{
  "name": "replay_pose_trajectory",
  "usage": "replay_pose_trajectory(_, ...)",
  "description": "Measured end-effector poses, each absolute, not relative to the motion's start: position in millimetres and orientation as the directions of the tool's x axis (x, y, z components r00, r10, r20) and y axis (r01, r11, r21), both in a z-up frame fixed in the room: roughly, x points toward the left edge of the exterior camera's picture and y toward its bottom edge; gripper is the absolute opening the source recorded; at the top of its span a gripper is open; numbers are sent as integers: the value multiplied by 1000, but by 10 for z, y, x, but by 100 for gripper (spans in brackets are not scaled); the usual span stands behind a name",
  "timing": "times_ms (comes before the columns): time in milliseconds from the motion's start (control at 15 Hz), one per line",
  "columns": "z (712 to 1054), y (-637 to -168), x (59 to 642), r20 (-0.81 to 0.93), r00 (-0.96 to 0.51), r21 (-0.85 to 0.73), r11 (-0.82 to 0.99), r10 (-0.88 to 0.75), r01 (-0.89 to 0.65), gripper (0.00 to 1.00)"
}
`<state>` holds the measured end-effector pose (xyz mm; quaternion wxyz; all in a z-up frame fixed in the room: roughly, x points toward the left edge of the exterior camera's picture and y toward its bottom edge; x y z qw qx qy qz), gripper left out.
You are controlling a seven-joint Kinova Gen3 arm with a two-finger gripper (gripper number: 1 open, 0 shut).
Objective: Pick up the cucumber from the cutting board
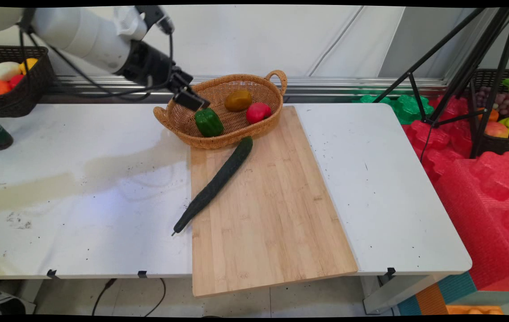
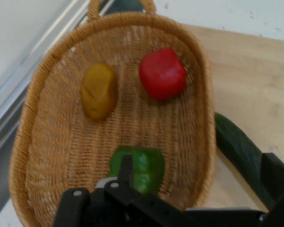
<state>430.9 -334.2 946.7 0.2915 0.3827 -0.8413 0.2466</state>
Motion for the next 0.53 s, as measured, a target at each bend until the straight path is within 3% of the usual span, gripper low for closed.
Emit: replay_pose_trajectory(533,9207,-2962,4100,606,-586,-163,637,-539,-754,100)
